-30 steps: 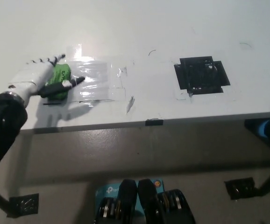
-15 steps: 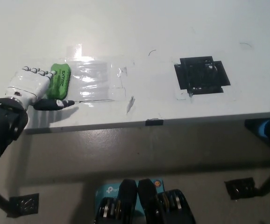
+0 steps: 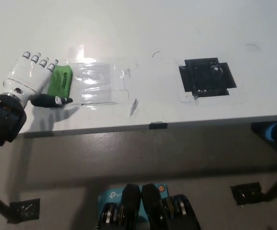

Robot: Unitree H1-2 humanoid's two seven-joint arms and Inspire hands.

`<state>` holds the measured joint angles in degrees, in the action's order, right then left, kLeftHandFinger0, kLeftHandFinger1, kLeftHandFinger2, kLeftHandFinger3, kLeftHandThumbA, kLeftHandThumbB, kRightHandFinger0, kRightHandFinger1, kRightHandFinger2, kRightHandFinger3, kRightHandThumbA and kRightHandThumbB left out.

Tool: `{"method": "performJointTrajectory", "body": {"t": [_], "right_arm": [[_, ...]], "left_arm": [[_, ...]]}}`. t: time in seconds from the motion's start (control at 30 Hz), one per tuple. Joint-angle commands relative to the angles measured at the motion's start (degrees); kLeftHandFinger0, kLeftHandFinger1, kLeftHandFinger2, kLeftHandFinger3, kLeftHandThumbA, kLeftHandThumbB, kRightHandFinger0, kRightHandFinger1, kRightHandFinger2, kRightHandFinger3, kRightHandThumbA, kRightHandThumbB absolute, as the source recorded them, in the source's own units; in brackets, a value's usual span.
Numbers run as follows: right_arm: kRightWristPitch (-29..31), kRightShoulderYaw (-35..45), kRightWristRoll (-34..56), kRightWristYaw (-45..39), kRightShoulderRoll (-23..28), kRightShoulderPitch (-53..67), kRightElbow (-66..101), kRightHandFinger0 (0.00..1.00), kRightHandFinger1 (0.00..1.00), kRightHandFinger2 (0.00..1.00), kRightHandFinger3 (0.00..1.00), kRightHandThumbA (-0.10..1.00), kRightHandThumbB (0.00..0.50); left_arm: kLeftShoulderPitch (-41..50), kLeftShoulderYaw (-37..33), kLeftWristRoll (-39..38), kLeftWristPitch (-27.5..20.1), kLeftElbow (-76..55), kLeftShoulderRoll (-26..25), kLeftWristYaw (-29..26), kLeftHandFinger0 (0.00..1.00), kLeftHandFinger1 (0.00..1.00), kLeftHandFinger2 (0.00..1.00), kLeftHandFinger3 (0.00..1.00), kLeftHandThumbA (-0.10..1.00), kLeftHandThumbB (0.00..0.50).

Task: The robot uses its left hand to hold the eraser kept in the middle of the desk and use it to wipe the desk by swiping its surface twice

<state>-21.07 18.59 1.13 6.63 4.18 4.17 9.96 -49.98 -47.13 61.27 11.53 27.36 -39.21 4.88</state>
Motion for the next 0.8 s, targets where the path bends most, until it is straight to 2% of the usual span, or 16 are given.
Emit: {"method": "performJointTrajectory", "body": {"t": [0.0,0.27,0.3,0.33,0.5,0.77], "right_arm": [[-0.15,0.12,-0.09,0.92,0.45,-0.66,2.65,1.0,1.0,1.0,1.0,1.0,0.151],[-0.31,0.15,-0.08,1.08,0.23,-0.58,2.83,1.0,1.0,1.0,1.0,1.0,0.127],[-0.45,-0.03,-0.41,1.1,0.38,-0.65,2.78,1.0,1.0,1.0,1.0,1.0,0.113],[-0.27,-0.03,-0.33,1.05,0.38,-0.65,2.73,1.0,1.0,1.0,1.0,1.0,0.112],[0.21,0.04,-0.16,1.34,-0.06,-0.93,2.24,1.0,1.0,1.0,1.0,1.0,0.132],[0.14,0.17,0.1,1.52,-0.03,-1.64,2.28,1.0,1.0,1.0,1.0,1.0,0.105]], "left_arm": [[-0.64,3.04,2.41,-1.15,-1.82,0.2,-1.76,1.0,1.0,1.0,1.0,1.0,0.445],[0.72,7.01,0.87,-2.74,-0.4,2.04,-1.35,1.0,1.0,1.0,1.0,1.0,0.455],[1.52,8.89,-1.81,-3.46,0.18,2.74,-1.29,1.0,1.0,1.0,1.0,1.0,0.479],[1.75,9.57,-2.35,-3.68,0.55,3.06,-0.81,1.0,1.0,1.0,1.0,1.0,0.482],[3.56,13.98,-5.89,-7.15,1.79,4.88,-2.06,1.0,1.0,1.0,1.0,1.0,0.483],[5.4,16.76,-8.09,-9.29,5.2,7.77,-2.44,1.0,1.0,1.0,1.0,1.0,0.475]]}}
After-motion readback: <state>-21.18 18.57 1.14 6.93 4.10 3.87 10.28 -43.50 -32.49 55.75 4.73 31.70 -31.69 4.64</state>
